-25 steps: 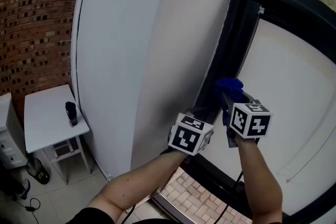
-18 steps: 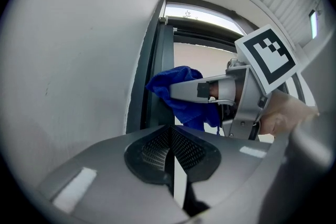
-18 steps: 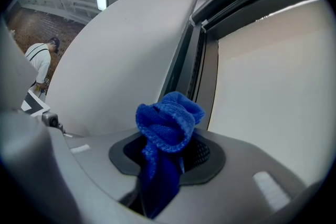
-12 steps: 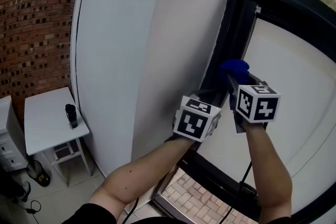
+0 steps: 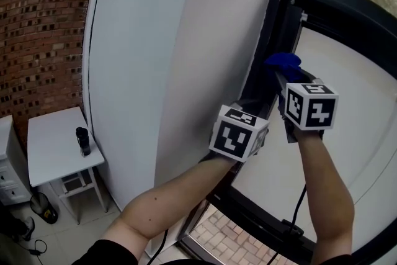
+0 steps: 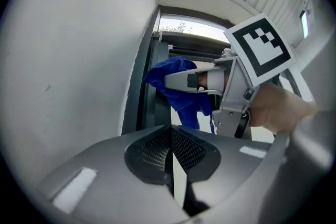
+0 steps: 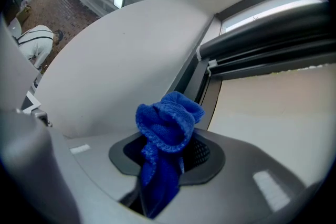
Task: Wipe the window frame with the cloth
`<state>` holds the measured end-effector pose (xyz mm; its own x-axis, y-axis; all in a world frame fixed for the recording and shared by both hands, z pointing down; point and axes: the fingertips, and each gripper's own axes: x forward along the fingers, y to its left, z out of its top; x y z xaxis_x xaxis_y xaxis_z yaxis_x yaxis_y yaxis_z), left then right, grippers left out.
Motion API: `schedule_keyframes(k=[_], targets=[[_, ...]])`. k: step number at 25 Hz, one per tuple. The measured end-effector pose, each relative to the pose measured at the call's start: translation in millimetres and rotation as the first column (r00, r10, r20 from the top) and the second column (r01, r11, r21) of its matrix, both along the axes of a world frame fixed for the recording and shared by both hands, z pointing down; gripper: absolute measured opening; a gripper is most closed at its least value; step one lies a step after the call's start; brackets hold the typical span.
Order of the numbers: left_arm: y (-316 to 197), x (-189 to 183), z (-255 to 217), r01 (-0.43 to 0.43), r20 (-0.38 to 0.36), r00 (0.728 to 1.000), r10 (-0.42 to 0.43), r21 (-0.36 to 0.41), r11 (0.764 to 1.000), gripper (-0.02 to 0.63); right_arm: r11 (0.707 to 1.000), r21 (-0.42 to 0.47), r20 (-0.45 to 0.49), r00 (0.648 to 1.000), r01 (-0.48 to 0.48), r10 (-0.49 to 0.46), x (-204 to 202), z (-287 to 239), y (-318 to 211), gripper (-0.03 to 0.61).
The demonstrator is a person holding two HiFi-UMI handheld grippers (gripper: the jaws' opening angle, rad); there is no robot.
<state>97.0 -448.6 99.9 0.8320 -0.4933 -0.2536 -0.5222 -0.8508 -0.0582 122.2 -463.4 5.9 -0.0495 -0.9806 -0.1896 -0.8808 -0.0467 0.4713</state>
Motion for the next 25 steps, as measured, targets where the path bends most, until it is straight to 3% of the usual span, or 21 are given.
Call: schedule_keyframes(k=[12, 25], targets=[[-1.0, 4.2, -42.6, -0.019, -0.014, 1.0, 0.02, 0.083, 0.996, -0.009, 0.995, 0.101, 0.025, 1.0, -0.012, 0.01, -1.0, -66.8, 4.2, 0.141], [2.9, 9.4, -84.9, -0.073, -0.012, 0.997, 0.075, 0.134, 0.988, -0.009, 0.987, 0.15, 0.04, 0.997, -0.065, 0.06, 2.5, -120.3, 5.3, 0.141]])
